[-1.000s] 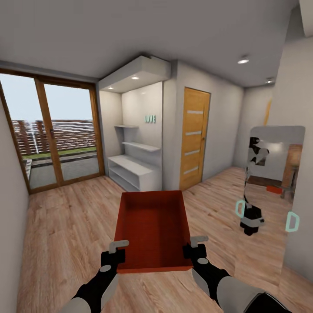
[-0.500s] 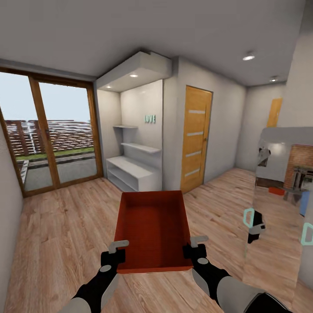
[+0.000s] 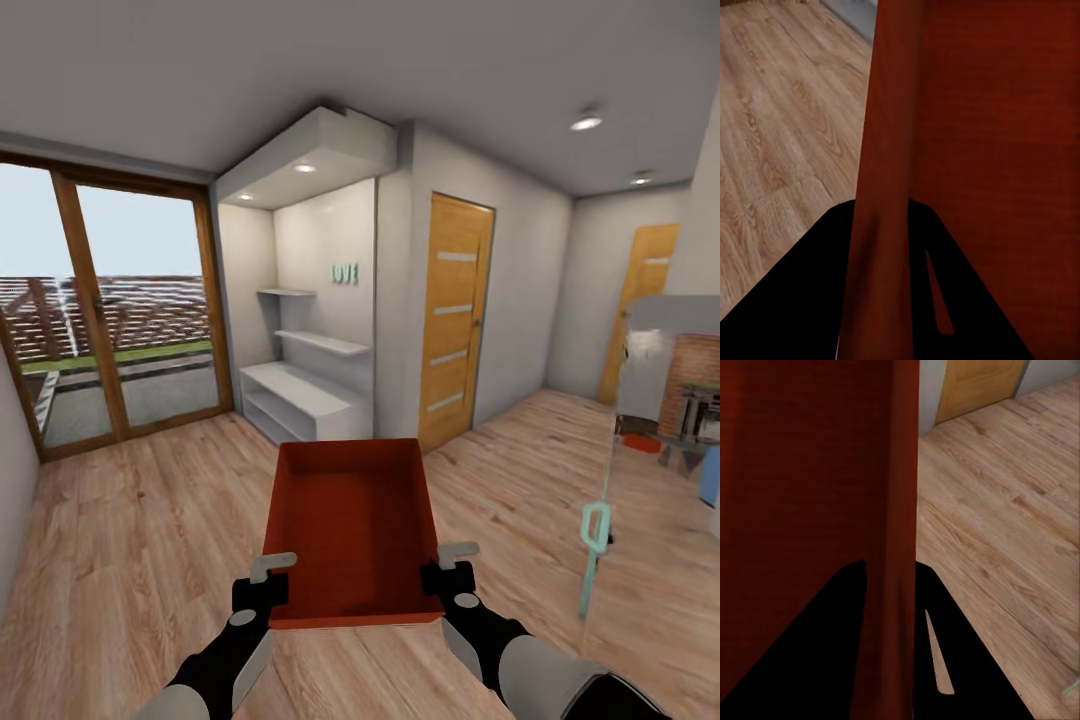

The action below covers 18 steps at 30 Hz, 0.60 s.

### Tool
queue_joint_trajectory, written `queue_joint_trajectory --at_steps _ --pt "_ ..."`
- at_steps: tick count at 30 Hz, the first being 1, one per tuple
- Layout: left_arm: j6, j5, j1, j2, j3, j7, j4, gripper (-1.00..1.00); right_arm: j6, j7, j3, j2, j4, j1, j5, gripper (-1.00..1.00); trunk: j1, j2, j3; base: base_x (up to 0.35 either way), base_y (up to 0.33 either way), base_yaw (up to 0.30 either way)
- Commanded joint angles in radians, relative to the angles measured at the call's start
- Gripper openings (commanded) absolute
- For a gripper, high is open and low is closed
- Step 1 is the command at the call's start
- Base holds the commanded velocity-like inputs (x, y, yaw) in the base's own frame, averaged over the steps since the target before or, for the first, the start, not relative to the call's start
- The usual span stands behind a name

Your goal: Move the two storage containers from the living room to the garage. In the garage, place one container on the floor and stack the other container on top of it (either order is fine).

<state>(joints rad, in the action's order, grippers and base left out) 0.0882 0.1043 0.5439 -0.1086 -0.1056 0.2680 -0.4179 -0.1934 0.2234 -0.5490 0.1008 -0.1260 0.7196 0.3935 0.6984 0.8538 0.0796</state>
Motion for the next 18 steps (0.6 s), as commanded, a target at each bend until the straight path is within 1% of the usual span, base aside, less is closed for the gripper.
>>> queue_joint_trajectory --at_steps 1,11,13,18 --pt "0.004 0.015 0.000 0.024 0.052 0.024 0.002 -1.00 -0.044 -0.006 0.046 0.000 -0.004 0.001 -0.008 -1.00 0.001 0.001 0.002 0.323 0.000 0.000" --pt "0.004 0.015 0.000 0.024 0.052 0.024 0.002 -1.00 -0.044 -0.005 0.046 0.000 -0.004 0.001 -0.008 -1.00 0.001 0.001 0.002 0.322 0.000 -0.010" --pt "0.005 0.015 0.001 0.024 0.052 0.024 0.002 -1.00 -0.044 -0.004 0.045 0.002 -0.004 0.001 -0.008 -1.00 0.001 0.001 0.002 0.322 0.000 -0.194" --pt "0.005 0.014 0.000 0.024 0.051 0.024 0.002 -1.00 -0.044 -0.004 0.045 0.002 -0.004 0.001 -0.007 -1.00 0.001 0.001 0.002 0.322 0.000 -0.274"
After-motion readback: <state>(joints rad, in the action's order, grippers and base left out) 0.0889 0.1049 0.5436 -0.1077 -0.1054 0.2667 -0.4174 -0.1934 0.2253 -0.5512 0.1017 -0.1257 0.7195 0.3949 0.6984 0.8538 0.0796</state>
